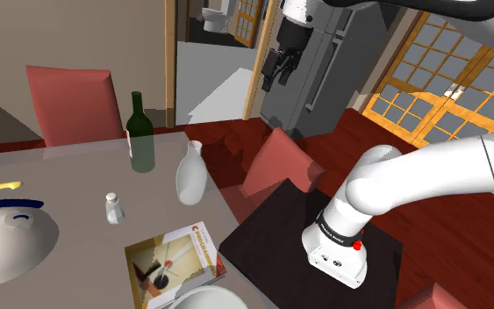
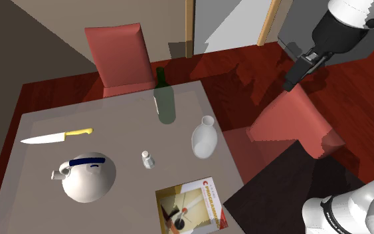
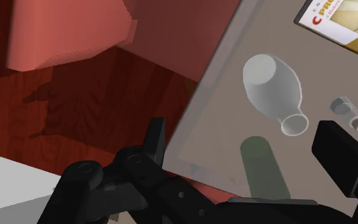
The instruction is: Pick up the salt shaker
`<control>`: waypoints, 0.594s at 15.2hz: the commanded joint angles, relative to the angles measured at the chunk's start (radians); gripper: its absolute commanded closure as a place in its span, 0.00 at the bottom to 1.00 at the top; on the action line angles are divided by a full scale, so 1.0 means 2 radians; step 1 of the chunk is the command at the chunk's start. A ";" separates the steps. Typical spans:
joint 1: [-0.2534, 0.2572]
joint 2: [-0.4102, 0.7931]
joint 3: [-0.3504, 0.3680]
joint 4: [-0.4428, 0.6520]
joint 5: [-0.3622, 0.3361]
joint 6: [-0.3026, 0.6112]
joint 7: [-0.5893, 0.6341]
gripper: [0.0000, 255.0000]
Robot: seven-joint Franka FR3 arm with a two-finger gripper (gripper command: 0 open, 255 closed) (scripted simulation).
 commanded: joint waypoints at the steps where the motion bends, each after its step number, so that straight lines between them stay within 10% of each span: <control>1: 0.000 0.000 0.000 0.000 0.000 0.000 0.000 0.00; 9: 0.018 0.090 0.068 -0.011 0.020 0.097 0.060 0.00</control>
